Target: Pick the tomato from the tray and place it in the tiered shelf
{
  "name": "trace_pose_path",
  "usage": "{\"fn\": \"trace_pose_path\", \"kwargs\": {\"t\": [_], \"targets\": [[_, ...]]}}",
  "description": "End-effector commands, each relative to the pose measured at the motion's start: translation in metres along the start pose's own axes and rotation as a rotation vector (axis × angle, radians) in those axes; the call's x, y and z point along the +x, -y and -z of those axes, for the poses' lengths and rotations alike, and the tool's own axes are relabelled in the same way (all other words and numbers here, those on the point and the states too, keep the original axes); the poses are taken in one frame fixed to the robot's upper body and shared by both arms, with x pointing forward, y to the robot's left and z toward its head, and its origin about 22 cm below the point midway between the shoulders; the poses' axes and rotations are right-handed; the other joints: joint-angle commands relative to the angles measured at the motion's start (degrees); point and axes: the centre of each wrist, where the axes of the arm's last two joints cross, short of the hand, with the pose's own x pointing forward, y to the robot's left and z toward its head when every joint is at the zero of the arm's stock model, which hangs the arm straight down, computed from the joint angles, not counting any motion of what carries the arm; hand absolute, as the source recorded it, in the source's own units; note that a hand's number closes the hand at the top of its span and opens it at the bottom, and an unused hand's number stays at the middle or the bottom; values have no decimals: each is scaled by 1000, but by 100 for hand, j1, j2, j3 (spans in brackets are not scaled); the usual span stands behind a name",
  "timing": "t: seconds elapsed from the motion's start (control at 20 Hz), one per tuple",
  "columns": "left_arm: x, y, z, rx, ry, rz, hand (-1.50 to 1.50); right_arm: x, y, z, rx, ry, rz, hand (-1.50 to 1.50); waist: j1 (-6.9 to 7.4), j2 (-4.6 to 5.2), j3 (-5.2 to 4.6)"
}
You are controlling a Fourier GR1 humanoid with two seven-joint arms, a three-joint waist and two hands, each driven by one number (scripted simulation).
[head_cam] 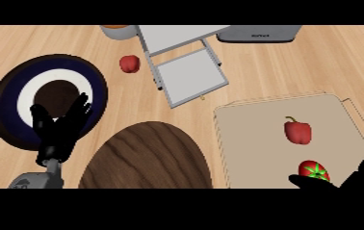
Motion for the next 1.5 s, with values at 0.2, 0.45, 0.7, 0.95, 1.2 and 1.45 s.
{"fn": "trace_pose_path", "kwargs": {"t": [0.2,0.45,0.7,0.95,1.2,1.45], "targets": [[-10,8,3,-23,-64,-1,0,-2,-36,-3,242,-10,-283,150,71,86,-28],[-7,-9,5,10,-77,-11,0,23,-34,-9,196,32,-111,150,2,44,-25],[-27,-8,-1,0,-72,-19,0,25,-45,-22,132,138,-45,150,-12,42,-26],[-15,14,1,-30,-62,-3,0,68,-32,-72,257,604,-122,150,188,57,-27],[1,28,7,-130,-30,35,0,81,-45,-173,654,1262,-206,150,886,126,-13],[2,9,5,-44,-60,33,0,107,4,-214,687,1595,-116,150,278,26,-25]]}}
